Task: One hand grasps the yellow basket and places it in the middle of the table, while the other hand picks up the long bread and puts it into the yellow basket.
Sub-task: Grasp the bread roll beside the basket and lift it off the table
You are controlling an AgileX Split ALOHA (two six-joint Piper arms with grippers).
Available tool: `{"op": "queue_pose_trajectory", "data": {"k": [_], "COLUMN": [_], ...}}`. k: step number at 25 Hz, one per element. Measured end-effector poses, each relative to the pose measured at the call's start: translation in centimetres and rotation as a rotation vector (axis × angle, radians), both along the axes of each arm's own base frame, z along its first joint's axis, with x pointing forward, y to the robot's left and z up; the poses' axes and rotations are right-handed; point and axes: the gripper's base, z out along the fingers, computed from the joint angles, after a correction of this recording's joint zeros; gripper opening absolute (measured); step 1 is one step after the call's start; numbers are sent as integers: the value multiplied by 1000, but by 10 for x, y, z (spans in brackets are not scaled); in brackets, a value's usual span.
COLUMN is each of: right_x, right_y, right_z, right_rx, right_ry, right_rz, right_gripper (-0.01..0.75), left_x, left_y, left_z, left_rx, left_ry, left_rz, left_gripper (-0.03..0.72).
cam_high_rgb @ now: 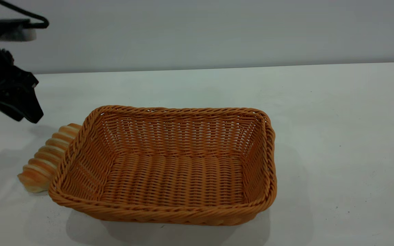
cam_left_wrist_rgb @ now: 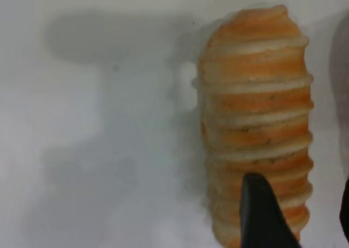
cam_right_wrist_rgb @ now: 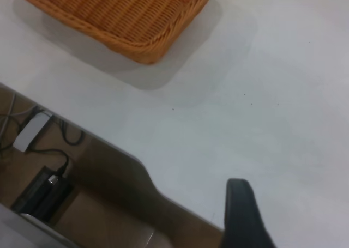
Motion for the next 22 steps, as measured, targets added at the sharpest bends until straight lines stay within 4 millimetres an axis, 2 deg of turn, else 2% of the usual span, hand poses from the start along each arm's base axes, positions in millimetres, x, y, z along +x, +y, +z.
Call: {"op": "queue_pose_trajectory", "data": {"k": [5,13,22], "right_x": [0,0,0], "right_y": [0,0,0], "right_z": [0,0,0], "right_rx": [11,30,39], "right_ry": [7,18,23], "right_rz": [-12,-30,-40], "right_gripper": [451,451,451], "left_x": [6,4,3], "left_y": [-5,-2,9], "left_z": [-15,-57,-65], "left_rx": [-127,-139,-59], "left_ry": [-33,47,96], "left_rz": [-18,-6,45], "left_gripper": [422,422,408]}}
